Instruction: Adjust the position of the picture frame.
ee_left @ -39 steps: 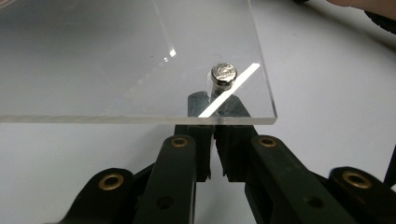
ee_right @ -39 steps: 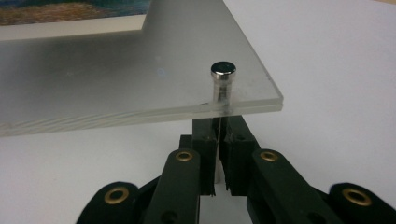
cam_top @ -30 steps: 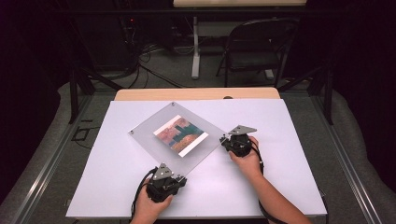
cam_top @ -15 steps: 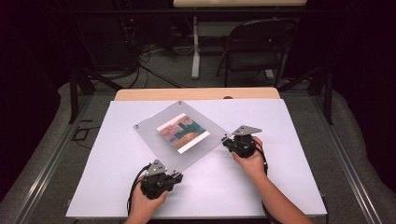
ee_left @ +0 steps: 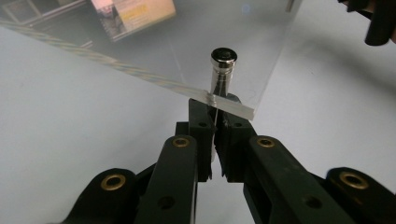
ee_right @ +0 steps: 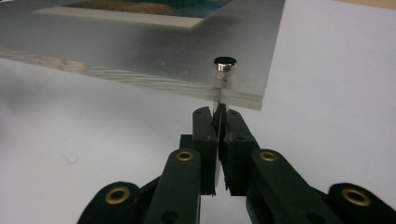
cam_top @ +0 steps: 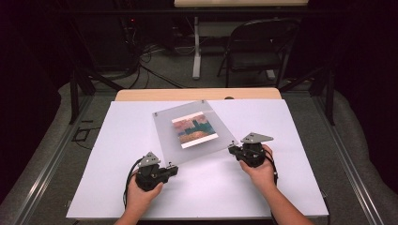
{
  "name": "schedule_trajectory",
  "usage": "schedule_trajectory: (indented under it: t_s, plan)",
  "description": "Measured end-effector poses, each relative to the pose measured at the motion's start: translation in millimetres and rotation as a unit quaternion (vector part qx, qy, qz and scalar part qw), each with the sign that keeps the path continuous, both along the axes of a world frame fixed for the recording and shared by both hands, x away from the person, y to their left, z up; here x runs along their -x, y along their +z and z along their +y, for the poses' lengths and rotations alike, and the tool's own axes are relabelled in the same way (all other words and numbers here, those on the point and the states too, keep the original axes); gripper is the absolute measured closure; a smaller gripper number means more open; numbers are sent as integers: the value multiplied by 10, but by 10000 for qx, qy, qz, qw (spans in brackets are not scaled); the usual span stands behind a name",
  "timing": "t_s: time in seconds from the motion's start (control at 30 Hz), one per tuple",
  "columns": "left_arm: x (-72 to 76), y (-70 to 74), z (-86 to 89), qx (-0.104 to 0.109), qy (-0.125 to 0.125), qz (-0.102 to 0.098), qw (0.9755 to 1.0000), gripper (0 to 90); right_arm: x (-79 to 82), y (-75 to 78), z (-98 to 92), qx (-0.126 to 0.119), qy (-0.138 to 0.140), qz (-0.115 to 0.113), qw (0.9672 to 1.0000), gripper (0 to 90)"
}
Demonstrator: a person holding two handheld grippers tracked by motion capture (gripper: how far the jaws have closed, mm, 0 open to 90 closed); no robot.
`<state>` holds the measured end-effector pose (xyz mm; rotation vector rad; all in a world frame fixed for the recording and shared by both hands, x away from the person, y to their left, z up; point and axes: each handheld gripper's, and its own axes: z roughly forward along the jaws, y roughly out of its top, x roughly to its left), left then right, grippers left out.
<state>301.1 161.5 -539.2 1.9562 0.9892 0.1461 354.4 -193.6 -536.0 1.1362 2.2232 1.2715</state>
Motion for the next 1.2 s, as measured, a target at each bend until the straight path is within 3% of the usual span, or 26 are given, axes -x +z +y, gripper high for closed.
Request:
schedule_trajectory:
  t_s: [0.23, 0.37, 0.8, 1.2]
  plan:
    - [-153, 5, 63, -2, 123, 0, 9999, 852, 261, 35, -32, -133, -54, 90, 9999, 854]
    - [-240, -19, 59, 18, 155, 12, 9999, 850, 317, 19, -22, -117, -106, 135, 9998, 854]
    - [-488, -67, 70, 37, 246, 90, 9996, 842, 214, -38, 16, -115, -214, 148, 9996, 854]
    - [-575, -107, -17, -25, 219, 64, 9997, 843, 116, -67, -36, -66, -386, 176, 9991, 854]
